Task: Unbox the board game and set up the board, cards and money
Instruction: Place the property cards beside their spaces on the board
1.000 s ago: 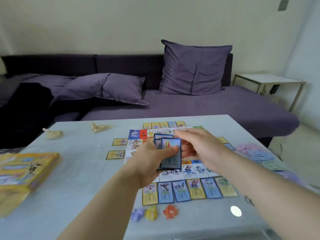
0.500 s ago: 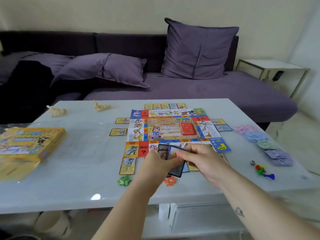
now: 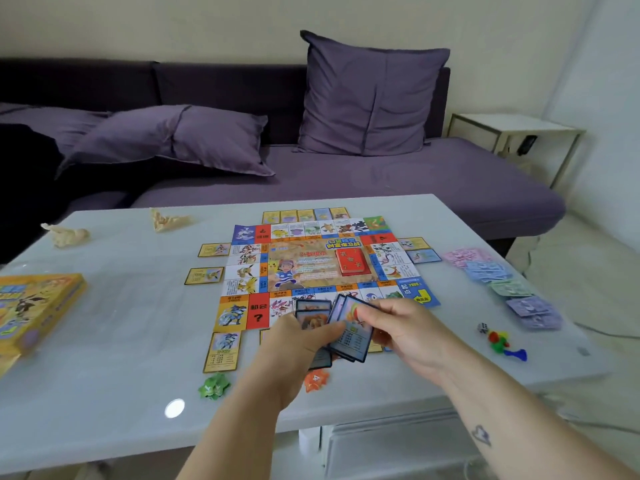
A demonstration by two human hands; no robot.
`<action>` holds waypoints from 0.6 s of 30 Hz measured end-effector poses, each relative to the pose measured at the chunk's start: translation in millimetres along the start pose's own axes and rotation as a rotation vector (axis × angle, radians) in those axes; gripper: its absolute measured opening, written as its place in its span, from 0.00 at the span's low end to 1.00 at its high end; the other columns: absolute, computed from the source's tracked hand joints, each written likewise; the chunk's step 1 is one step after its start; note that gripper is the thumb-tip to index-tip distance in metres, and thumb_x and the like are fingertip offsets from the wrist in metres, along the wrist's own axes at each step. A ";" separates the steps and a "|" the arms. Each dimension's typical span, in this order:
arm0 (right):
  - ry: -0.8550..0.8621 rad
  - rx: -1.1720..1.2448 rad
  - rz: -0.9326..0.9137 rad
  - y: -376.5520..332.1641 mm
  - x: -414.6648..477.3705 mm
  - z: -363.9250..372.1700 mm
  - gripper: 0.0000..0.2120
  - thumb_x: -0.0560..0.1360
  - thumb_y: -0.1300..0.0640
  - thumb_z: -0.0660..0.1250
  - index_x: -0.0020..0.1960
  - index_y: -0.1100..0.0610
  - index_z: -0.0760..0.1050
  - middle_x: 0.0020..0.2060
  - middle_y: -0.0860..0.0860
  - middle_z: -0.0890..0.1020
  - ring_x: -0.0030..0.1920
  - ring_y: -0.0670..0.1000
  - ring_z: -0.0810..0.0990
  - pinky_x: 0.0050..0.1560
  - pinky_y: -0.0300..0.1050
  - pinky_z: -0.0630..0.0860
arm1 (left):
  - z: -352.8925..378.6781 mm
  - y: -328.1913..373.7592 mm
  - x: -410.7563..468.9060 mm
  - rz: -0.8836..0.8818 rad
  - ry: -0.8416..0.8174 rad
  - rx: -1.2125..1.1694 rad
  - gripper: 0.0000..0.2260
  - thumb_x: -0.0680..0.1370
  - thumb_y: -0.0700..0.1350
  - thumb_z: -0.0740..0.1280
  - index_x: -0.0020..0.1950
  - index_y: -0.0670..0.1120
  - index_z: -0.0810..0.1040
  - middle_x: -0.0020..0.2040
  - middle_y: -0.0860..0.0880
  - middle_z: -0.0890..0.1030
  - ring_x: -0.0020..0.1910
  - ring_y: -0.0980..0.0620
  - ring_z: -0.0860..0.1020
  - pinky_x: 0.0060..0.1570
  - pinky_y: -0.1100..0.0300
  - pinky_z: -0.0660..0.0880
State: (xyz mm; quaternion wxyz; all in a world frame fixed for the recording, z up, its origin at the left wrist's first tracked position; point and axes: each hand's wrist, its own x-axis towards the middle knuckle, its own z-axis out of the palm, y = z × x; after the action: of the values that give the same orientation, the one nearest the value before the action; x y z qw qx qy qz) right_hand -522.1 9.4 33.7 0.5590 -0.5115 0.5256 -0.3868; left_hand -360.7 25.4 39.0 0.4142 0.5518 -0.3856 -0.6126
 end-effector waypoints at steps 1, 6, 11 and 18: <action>0.021 0.034 0.003 0.7 0.0 -3.0 0.13 0.75 0.56 0.67 0.33 0.56 0.81 0.35 0.53 0.82 0.39 0.49 0.78 0.42 0.40 0.72 | 4.6 0.2 2.9 -0.008 -0.001 -0.026 0.10 0.71 0.40 0.74 0.48 0.39 0.77 0.44 0.41 0.84 0.45 0.45 0.82 0.45 0.54 0.79; 0.134 0.206 0.042 8.5 0.2 -13.8 0.14 0.66 0.51 0.76 0.39 0.62 0.80 0.39 0.65 0.78 0.42 0.57 0.75 0.46 0.53 0.72 | 31.9 3.7 15.1 -0.064 -0.009 -0.279 0.04 0.71 0.37 0.72 0.44 0.38 0.80 0.36 0.43 0.83 0.35 0.49 0.82 0.32 0.60 0.77; 0.182 0.091 -0.003 9.9 4.3 -24.8 0.21 0.61 0.45 0.76 0.41 0.63 0.81 0.43 0.65 0.82 0.48 0.64 0.81 0.55 0.57 0.78 | 50.9 8.7 21.8 -0.133 -0.076 -0.411 0.02 0.73 0.38 0.69 0.44 0.39 0.79 0.33 0.44 0.81 0.37 0.49 0.79 0.38 0.59 0.74; 0.191 0.124 0.020 -2.9 5.0 -62.0 0.06 0.76 0.61 0.67 0.46 0.61 0.82 0.46 0.60 0.84 0.51 0.60 0.82 0.57 0.55 0.76 | 66.5 13.4 35.6 -0.134 -0.134 -0.463 0.04 0.75 0.40 0.67 0.45 0.40 0.80 0.38 0.44 0.84 0.35 0.51 0.83 0.38 0.59 0.79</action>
State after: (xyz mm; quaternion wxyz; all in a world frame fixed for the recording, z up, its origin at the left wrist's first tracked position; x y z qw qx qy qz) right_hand -582.0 -6.2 40.3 0.5407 -0.4316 0.5565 -0.4600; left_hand -427.5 -11.6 45.0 0.4616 0.4248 -0.2241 -0.7458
